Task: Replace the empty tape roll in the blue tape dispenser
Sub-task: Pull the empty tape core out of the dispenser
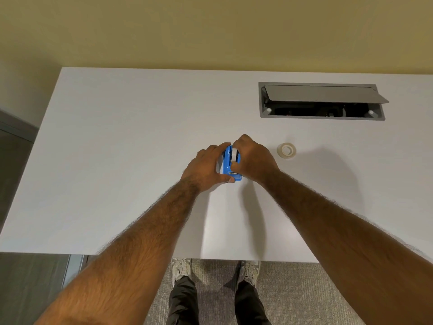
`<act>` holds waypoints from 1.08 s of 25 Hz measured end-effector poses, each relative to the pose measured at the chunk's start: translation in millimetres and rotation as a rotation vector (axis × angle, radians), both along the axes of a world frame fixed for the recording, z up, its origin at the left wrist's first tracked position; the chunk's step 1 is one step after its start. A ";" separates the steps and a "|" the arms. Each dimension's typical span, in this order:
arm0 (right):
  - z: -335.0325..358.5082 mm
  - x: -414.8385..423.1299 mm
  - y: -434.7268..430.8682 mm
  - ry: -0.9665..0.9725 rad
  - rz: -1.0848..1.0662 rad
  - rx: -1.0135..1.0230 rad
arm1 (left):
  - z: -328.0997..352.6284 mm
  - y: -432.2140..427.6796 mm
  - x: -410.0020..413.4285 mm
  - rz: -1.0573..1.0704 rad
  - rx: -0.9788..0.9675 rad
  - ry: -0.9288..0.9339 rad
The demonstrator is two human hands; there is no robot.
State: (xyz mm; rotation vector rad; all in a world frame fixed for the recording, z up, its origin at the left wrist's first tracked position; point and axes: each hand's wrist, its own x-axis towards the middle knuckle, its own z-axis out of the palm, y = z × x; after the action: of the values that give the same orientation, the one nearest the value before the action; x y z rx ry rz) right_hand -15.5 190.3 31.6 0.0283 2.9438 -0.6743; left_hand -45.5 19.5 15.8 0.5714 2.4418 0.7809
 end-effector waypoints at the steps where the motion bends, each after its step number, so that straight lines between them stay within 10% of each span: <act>1: 0.2 -1.1 0.4 -0.004 0.007 -0.001 | 1.2 0.3 0.5 0.001 0.004 0.001; 16: 11.1 2.3 2.7 0.025 -0.040 -0.032 | 0.6 -4.2 -2.5 -0.016 0.007 -0.065; 27: 25.5 8.4 10.6 0.226 -0.028 -0.254 | 44.4 17.5 15.0 0.492 0.526 -0.158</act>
State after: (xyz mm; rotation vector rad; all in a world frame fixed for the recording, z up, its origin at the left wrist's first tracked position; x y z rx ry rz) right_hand -7.1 200.9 57.2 -0.0323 3.0456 -1.1197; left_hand -30.5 37.0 60.2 0.0654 2.2436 1.6271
